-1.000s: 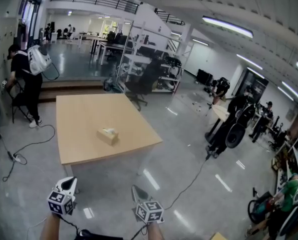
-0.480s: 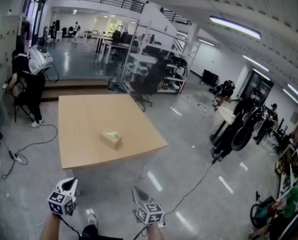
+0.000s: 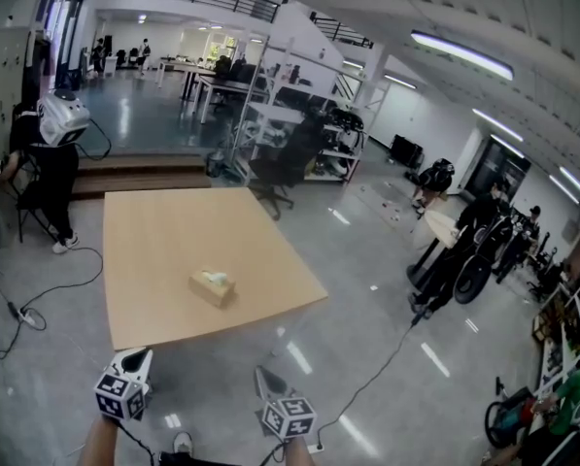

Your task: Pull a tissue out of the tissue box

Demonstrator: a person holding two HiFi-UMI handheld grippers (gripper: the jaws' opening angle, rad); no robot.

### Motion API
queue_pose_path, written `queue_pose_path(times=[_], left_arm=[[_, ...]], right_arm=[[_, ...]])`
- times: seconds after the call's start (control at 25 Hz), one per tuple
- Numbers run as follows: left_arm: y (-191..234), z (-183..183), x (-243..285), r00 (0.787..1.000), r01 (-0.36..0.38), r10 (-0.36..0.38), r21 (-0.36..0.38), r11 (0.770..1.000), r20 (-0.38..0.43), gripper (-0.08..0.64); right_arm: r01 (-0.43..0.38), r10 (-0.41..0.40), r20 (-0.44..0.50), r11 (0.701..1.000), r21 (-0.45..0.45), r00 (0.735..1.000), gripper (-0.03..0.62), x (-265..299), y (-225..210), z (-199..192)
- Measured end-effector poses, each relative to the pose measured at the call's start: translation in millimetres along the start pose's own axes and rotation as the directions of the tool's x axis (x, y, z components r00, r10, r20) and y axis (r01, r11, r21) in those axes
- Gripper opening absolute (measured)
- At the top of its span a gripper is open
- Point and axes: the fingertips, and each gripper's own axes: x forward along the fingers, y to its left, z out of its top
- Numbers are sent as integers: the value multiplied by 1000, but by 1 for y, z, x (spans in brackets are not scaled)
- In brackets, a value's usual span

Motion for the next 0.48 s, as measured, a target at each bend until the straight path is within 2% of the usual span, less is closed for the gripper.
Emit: queue_pose_path(times=[0.48], left_arm=[[50, 19, 69, 1000, 17, -17, -11, 1000, -2, 6]], right_arm=[[26, -26, -1, 1000, 1, 1000, 11, 74, -25, 25]])
